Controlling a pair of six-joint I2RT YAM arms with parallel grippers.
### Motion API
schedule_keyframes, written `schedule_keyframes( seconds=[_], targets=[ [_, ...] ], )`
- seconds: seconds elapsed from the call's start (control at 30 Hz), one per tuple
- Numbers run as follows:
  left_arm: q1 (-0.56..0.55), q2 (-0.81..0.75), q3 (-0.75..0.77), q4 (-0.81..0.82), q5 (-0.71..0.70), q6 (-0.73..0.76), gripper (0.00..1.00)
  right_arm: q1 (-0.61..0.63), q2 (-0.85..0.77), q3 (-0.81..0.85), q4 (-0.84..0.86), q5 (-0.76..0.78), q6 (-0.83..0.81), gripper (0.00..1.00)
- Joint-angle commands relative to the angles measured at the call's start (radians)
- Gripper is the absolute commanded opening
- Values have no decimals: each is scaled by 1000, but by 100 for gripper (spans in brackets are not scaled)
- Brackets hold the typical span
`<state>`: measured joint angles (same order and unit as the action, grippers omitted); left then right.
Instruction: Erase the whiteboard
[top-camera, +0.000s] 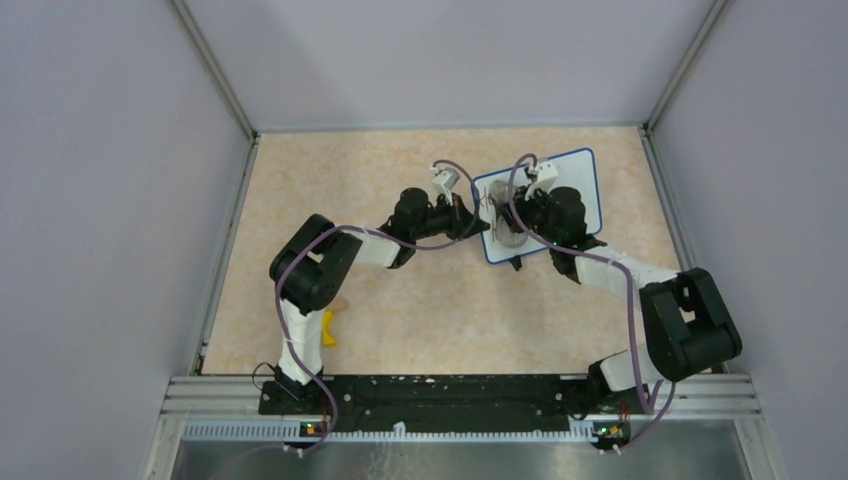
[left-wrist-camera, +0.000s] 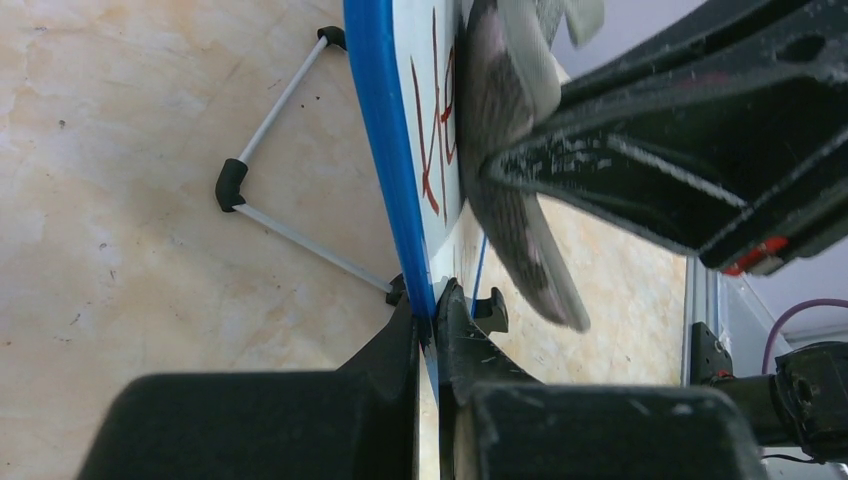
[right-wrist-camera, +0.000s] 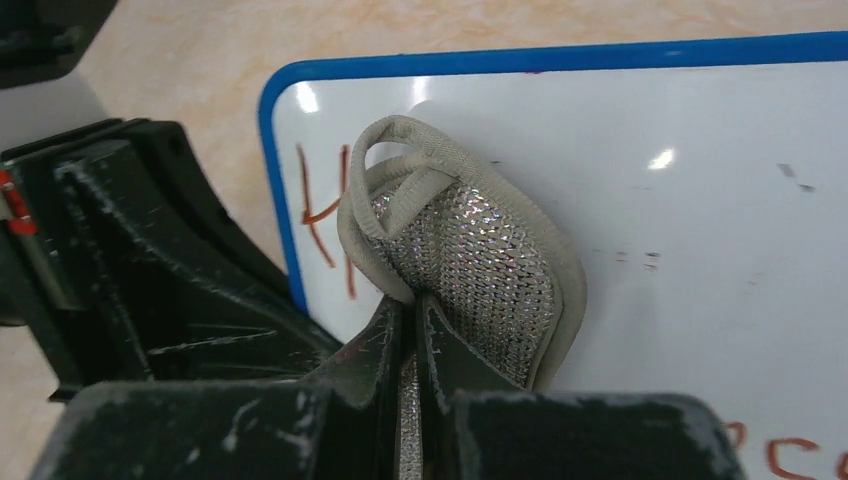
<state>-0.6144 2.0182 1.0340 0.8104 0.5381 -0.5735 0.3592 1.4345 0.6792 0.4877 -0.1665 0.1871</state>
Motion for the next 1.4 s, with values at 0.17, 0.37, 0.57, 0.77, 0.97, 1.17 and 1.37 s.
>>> schedule_keyframes(
  seconds=[0.17,0.37,0.57,0.77,0.97,1.17,1.37],
  targets=[
    [-15,8,-25,-100,-69,176,0,42,29,49,-14,-270,30,0],
    [-15,20,-18,-103,-64,175,0,-90,50,42,31,-268,88,0],
    [-14,20,-18,-111,-63,182,0,-211,90,52,23,-269,109,0],
    [-15,25,-16,-116,-63,184,0,-347,78,35,18,-275,136,0],
    [-16,19,-11,-139,-63,201,0,-451,99,63,0,-265,149,0],
    [-15,13,-12,-137,-64,210,0,-463,84,129,-116,-140,90,0],
    [-16,9,-17,-135,-67,211,0,-462,19,167,-182,-30,51,0]
  ],
)
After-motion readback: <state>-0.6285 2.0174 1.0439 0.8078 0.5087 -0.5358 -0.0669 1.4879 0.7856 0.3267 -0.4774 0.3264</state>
